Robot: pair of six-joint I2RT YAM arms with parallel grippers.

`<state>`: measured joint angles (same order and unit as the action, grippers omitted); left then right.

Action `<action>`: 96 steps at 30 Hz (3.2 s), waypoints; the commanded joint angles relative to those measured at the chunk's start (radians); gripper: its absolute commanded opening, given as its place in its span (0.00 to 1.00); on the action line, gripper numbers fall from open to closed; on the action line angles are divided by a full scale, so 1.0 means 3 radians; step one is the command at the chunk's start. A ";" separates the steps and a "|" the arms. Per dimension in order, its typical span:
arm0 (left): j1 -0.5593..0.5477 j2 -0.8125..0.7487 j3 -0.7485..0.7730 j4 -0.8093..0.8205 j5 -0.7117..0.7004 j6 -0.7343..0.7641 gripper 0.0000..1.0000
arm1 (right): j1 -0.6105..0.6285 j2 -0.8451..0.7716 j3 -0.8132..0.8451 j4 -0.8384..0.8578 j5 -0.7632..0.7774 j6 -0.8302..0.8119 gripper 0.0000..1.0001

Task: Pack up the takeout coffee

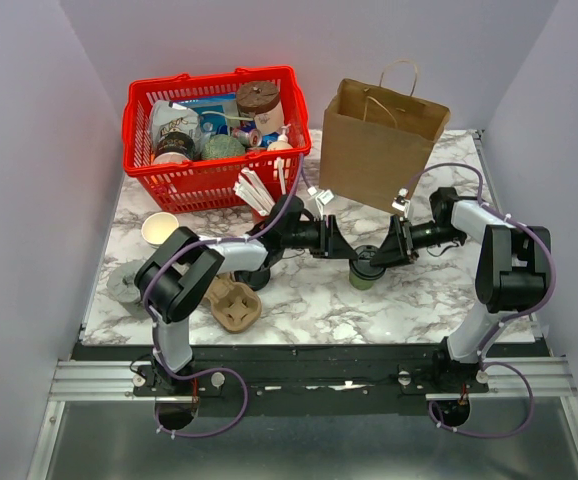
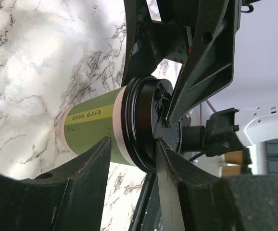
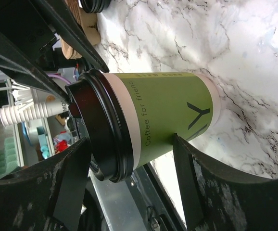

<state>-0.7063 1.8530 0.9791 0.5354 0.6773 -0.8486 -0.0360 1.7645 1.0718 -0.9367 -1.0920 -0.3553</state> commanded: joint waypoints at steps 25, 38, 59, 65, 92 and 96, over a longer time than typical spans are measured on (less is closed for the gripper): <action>0.0094 0.0603 -0.0078 -0.0302 -0.0233 -0.0285 0.46 | 0.0008 0.0157 -0.0152 0.0019 -0.0302 -0.0089 0.73; 0.0069 0.0629 -0.0196 -0.0420 -0.0397 -0.0347 0.47 | 0.0013 0.0193 -0.0167 0.0024 -0.0307 -0.0063 0.72; 0.0018 0.0031 0.0004 0.0230 0.0197 0.0308 0.61 | 0.0013 0.0055 0.0421 0.0008 -0.0379 -0.0114 0.88; 0.0018 0.0015 -0.0022 0.0204 0.0171 0.0308 0.59 | 0.0013 0.0106 0.0426 0.0029 -0.0343 -0.0170 0.85; 0.0033 0.0419 -0.0144 0.0593 0.0227 -0.0127 0.45 | 0.0095 0.0474 0.0283 0.0111 -0.0175 -0.0135 0.67; 0.0033 0.0440 -0.0150 0.0506 0.0192 -0.0066 0.45 | 0.0095 0.0474 0.0232 0.0202 -0.0078 -0.0043 0.64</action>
<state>-0.6930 1.9339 0.9638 0.7570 0.7544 -0.9104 -0.0147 1.8778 1.1767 -0.9276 -1.1961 -0.3656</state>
